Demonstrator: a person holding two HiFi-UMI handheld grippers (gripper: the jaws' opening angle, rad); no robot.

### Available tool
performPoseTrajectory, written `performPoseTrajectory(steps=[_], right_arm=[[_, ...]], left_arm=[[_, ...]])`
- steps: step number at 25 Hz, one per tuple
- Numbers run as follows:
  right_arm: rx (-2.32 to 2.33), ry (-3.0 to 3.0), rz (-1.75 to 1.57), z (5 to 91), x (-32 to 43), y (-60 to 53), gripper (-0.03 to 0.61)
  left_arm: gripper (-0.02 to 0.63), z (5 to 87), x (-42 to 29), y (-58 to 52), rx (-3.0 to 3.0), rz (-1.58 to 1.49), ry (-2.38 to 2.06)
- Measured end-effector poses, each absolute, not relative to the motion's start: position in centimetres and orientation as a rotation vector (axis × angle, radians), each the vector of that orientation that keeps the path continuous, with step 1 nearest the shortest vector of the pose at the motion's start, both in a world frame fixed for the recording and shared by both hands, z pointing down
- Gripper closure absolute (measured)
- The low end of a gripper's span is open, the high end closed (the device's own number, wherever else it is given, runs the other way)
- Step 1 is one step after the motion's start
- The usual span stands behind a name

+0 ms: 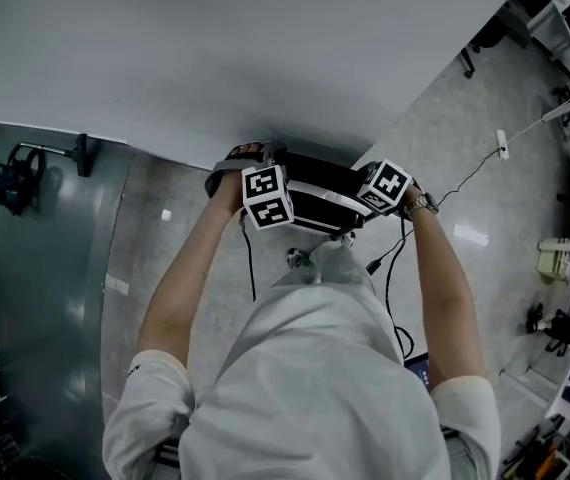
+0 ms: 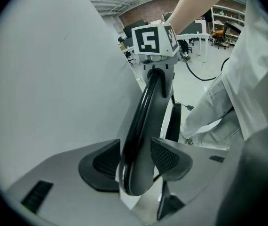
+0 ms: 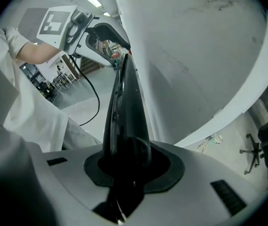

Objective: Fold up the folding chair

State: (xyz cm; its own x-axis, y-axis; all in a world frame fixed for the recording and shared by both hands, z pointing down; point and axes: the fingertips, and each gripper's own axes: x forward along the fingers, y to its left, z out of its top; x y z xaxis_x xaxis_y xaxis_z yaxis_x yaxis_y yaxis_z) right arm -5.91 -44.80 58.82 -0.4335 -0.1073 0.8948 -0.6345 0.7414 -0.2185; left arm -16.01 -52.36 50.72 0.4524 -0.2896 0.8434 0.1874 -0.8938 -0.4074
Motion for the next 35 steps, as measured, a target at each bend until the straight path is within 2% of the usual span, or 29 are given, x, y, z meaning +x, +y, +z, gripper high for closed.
performPoseTrajectory(steps=[14,23,28,35], right_arm=[[0.684,-1.914,0.636,58.9,-4.2,-47.6,0.445],[0.682,-1.823,0.626,59.8,-2.6,-48.2,0.442],[0.736,-1.815,0.767,59.3,-0.4,-47.8,0.377],[0.793,-1.885,0.737,58.6,0.0,-47.2,0.374]], left_arm=[[0.411,52.0,-16.7,-51.7,-2.273,-1.421,0.164],[0.411,54.0,-18.1,-50.2,-2.309,-1.469,0.145],[0.411,54.4,-17.6,-49.4,-2.342,-1.484,0.146],[0.411,55.5,-17.6,-47.7,-2.455,-1.491,0.159]])
